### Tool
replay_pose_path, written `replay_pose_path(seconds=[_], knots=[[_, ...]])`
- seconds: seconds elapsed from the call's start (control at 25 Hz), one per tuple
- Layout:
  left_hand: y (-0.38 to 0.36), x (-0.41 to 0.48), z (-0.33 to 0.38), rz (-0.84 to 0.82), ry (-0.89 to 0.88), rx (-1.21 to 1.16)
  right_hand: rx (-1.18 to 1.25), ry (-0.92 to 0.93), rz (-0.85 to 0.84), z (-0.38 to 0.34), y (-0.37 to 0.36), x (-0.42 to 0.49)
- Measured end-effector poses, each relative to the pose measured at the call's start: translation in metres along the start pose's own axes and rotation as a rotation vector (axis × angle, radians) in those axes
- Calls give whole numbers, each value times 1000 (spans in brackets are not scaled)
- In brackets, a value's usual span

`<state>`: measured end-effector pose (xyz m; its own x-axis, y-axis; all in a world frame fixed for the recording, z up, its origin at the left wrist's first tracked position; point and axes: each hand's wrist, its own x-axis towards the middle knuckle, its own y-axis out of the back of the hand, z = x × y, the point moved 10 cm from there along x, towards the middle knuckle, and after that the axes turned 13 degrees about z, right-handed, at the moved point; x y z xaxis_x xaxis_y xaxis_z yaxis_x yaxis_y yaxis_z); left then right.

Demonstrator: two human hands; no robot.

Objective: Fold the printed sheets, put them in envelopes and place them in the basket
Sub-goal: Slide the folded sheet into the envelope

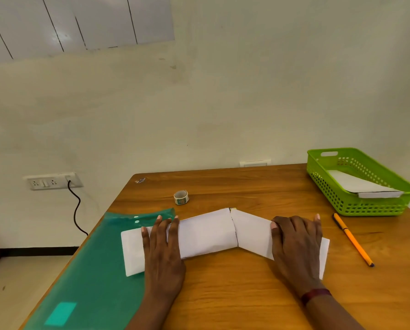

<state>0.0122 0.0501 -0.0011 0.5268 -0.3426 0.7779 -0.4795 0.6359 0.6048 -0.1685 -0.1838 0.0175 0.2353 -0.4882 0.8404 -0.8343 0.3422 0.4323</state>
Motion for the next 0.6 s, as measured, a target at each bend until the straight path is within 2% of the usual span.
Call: replay_pose_path(seconds=[0.32,0.6], knots=[[2,-2,5,17,-41,24,-88,59,-65,0,-10,-2],[4,-2,12,27,-112,27,-94,235,-90,-21,-16,-9]])
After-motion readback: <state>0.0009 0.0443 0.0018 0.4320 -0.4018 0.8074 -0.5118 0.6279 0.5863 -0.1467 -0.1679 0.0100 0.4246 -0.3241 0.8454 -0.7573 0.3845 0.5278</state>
